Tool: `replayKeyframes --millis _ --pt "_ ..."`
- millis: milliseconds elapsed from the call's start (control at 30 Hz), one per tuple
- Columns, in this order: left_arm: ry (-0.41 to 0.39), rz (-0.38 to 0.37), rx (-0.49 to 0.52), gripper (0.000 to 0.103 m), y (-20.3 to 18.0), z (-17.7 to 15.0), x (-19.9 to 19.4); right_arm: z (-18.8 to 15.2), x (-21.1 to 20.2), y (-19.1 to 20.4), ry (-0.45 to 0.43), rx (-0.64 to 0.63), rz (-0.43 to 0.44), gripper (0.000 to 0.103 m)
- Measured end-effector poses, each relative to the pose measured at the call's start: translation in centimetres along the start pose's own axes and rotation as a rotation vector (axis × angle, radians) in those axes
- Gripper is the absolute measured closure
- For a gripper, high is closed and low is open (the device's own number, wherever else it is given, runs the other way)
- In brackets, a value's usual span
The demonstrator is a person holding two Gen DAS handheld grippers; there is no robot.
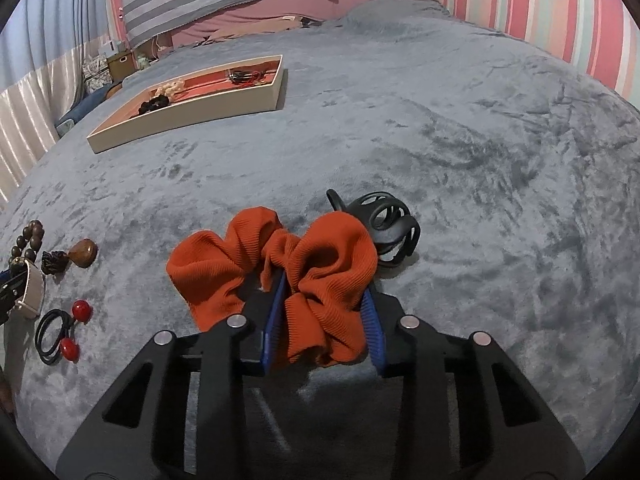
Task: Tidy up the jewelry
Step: 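Grasp the silver watch with the left tool while the right tool grasps the orange scrunchie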
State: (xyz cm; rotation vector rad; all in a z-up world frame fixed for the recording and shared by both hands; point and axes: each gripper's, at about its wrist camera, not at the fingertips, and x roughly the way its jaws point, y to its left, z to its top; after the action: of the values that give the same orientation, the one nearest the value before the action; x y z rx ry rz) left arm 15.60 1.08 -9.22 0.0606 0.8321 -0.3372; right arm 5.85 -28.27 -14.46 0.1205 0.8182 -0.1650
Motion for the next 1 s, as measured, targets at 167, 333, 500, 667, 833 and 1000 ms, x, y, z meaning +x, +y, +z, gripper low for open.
replayKeyframes --millis 167,333,500,667,833,1000 --pt "0.003 -0.010 0.024 0.061 -0.4 0.0 0.3 0.0 0.0 0.2 0.000 -0.009 0.009 0.075" --pt "0.000 -0.010 0.020 0.066 -0.5 0.0 0.4 0.0 0.0 0.2 -0.002 -0.010 0.016 0.079" --pt "-0.005 -0.004 0.011 0.074 -0.2 -0.1 0.1 0.1 0.0 0.5 -0.003 -0.016 0.033 0.083" --pt "-0.019 0.013 0.030 0.079 -0.5 -0.1 -0.2 0.1 -0.2 0.6 -0.013 -0.017 0.047 0.085" --pt "-0.035 0.017 0.020 0.079 -0.2 -0.1 -0.6 0.0 -0.8 0.8 -0.023 -0.017 0.060 0.086" --pt "-0.057 0.020 0.015 0.082 -0.1 -0.2 -1.2 -0.1 -1.4 1.3 -0.049 -0.039 0.055 0.086"
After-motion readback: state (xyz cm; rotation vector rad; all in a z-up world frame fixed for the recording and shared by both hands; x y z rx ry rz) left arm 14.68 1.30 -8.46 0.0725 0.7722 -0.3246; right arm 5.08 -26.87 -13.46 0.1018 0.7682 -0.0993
